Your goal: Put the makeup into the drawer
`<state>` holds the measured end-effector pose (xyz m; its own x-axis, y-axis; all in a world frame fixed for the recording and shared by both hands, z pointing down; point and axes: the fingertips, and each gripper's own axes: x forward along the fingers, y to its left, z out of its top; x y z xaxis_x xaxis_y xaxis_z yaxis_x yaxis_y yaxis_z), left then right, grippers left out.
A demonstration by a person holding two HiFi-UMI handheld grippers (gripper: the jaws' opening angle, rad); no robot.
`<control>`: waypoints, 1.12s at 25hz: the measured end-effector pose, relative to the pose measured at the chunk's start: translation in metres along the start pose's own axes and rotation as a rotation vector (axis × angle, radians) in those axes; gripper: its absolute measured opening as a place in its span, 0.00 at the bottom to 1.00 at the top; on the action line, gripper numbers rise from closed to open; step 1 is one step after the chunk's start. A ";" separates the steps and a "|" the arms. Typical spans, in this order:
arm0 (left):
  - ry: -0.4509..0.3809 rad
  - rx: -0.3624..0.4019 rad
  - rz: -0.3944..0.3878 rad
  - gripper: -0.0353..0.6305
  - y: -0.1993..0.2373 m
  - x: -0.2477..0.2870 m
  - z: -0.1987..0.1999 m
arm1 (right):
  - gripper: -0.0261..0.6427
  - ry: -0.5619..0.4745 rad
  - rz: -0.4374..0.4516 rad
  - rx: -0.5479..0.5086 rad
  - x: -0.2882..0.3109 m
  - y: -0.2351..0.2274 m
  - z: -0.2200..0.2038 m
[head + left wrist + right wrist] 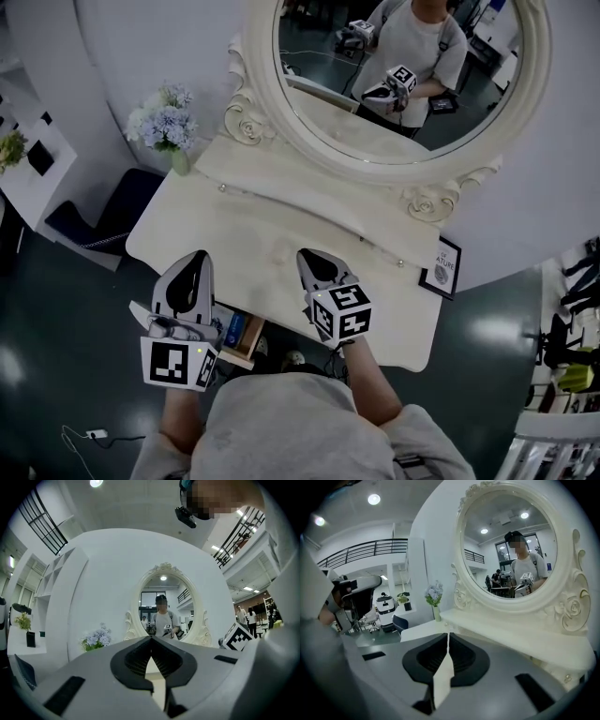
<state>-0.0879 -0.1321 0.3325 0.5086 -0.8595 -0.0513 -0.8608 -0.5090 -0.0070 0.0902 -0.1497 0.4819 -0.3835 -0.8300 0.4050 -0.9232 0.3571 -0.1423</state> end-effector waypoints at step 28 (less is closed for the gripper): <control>0.019 -0.002 0.050 0.07 0.016 -0.013 -0.007 | 0.33 0.364 -0.050 0.053 0.101 -0.020 -0.126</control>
<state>-0.1081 -0.1291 0.3399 0.4654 -0.8845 -0.0321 -0.8850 -0.4656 -0.0028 0.0729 -0.1868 0.6395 -0.3117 -0.6361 0.7058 -0.9444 0.2893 -0.1564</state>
